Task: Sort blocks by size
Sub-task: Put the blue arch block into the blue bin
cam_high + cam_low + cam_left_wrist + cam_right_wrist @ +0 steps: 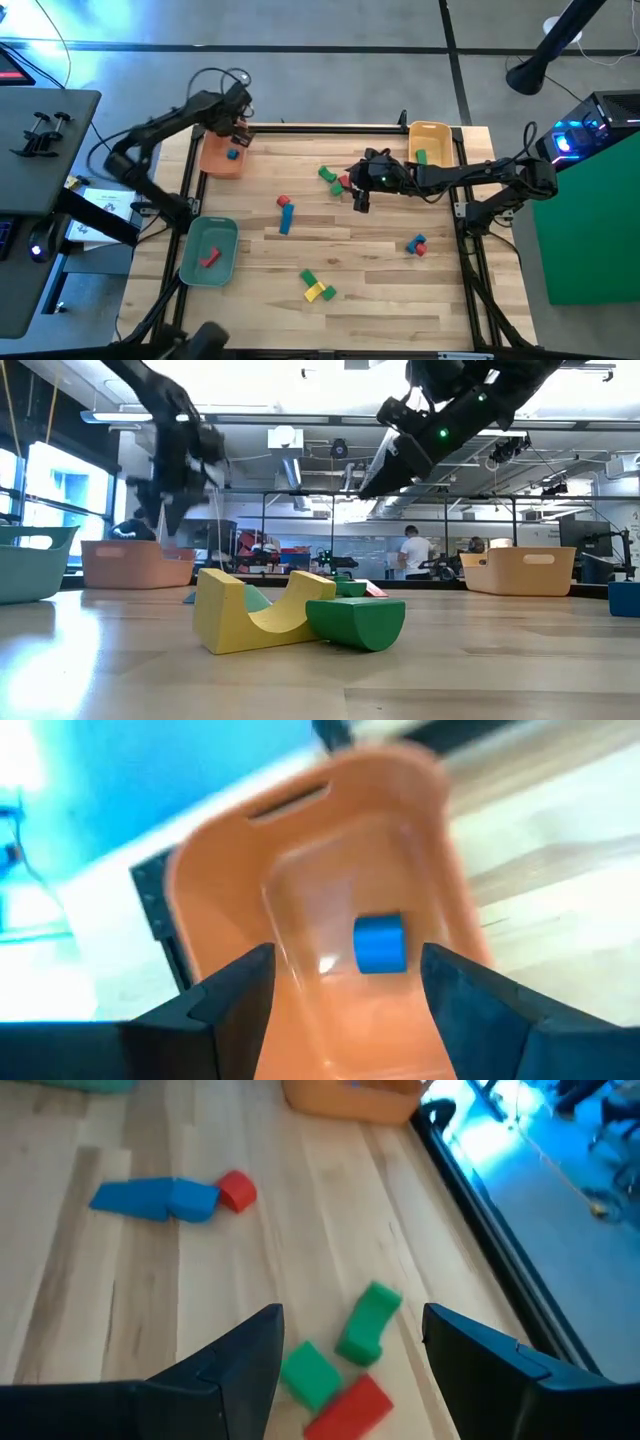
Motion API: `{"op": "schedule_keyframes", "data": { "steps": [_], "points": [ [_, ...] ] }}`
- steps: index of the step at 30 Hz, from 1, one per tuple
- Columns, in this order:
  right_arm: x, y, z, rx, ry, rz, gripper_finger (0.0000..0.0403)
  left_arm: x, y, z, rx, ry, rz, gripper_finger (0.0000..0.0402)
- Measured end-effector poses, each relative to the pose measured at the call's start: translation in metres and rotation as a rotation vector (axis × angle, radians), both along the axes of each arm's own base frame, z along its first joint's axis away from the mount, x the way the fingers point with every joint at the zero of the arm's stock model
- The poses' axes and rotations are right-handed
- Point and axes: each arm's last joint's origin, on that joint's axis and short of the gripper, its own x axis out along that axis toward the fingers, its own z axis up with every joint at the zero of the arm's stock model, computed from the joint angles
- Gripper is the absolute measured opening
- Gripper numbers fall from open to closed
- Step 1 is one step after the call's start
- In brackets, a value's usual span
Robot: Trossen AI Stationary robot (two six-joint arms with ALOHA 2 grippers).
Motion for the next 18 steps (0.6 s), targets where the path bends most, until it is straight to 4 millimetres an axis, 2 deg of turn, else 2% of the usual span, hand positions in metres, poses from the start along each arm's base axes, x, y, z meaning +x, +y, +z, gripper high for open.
{"op": "schedule_keyframes", "data": {
  "steps": [4,8,11,14,18],
  "points": [
    [-0.010,0.001,-0.003,0.056,0.106,-0.063,0.0236,0.000,-0.030,0.037,0.167,-0.155,-0.066,0.0238],
    [-0.021,0.002,0.003,0.097,0.182,-0.161,0.0236,0.007,-0.065,0.055,0.334,-0.323,-0.195,0.0239],
    [-0.028,0.003,0.004,0.134,0.206,-0.206,0.0236,0.016,-0.089,0.055,0.418,-0.466,-0.329,0.0239],
    [-0.035,0.007,-0.001,0.230,0.279,-0.202,0.0236,0.025,-0.113,0.049,0.424,-0.631,-0.488,0.0239],
    [-0.046,0.013,-0.010,0.338,0.437,-0.148,0.0236,0.037,-0.144,0.036,0.237,-0.898,-0.838,0.0239]
  ]
}}
